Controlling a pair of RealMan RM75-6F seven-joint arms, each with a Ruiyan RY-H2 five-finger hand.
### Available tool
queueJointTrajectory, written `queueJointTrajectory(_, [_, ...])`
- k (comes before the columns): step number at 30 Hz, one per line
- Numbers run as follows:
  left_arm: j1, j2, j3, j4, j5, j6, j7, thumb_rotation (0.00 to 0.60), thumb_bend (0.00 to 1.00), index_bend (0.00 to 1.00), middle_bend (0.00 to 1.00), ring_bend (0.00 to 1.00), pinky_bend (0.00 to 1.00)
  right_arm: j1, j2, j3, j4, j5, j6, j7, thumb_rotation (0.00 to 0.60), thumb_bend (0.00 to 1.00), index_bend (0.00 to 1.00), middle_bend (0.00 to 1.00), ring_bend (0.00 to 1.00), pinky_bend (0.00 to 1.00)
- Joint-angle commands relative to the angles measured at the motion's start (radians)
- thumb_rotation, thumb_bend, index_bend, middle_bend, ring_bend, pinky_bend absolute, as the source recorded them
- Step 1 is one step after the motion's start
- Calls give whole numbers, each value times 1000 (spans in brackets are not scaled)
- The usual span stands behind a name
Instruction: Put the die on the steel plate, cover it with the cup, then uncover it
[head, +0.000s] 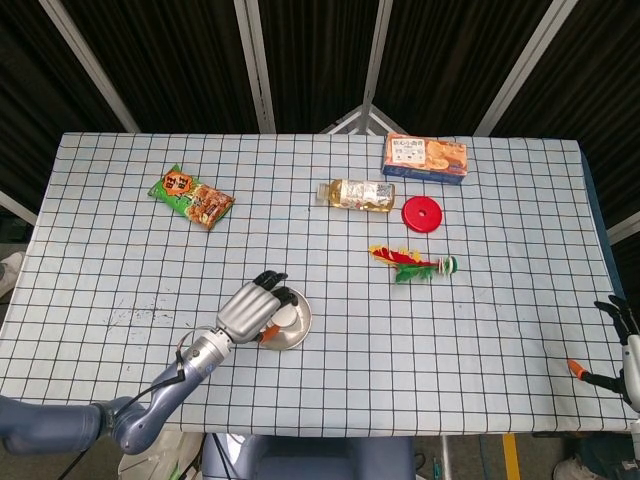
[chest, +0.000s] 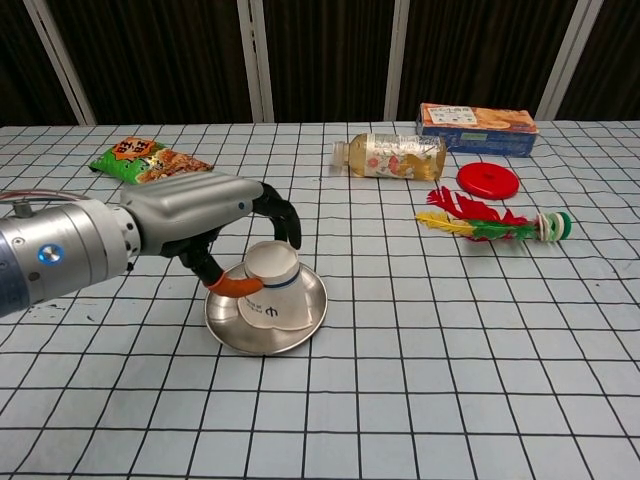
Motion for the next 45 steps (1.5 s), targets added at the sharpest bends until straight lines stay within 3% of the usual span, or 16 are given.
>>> queueJointTrajectory(1, [3, 28, -12, -44, -26, -63, -104, 600, 580, 436, 416, 117, 134, 0, -1, -1, -1, -2, 1, -2, 600, 96, 207, 135, 142, 28])
queueJointTrajectory(9, [-5, 88, -50, -114, -93, -175, -270, 600, 579, 439, 416, 117, 134, 1, -3, -1, -1, -1, 0, -7, 600, 97, 207, 135, 142, 28])
queueJointTrajectory(16, [-20, 114, -50, -111, -124, -220, -284, 600, 576, 439, 416, 117, 133, 3, -3, -3, -3, -2, -4, -9, 600, 96, 207, 135, 142, 29])
queueJointTrajectory(30, [-5, 11, 44, 56, 73, 26, 119, 600, 576, 442, 416, 117, 135, 5, -1, -5, -3, -3, -14, 5, 600, 96, 207, 135, 142, 28])
queueJointTrajectory(36, [10, -21, 44, 111, 118, 81, 154, 600, 577, 442, 416, 117, 135, 4, 1, -5, -2, -2, -17, 16, 600, 96, 207, 135, 142, 28])
queueJointTrajectory(45, [22, -47, 38, 145, 180, 122, 102, 600, 577, 444, 419, 123, 135, 6, 2, -8, -1, -3, -24, 20, 600, 96, 207, 135, 142, 28])
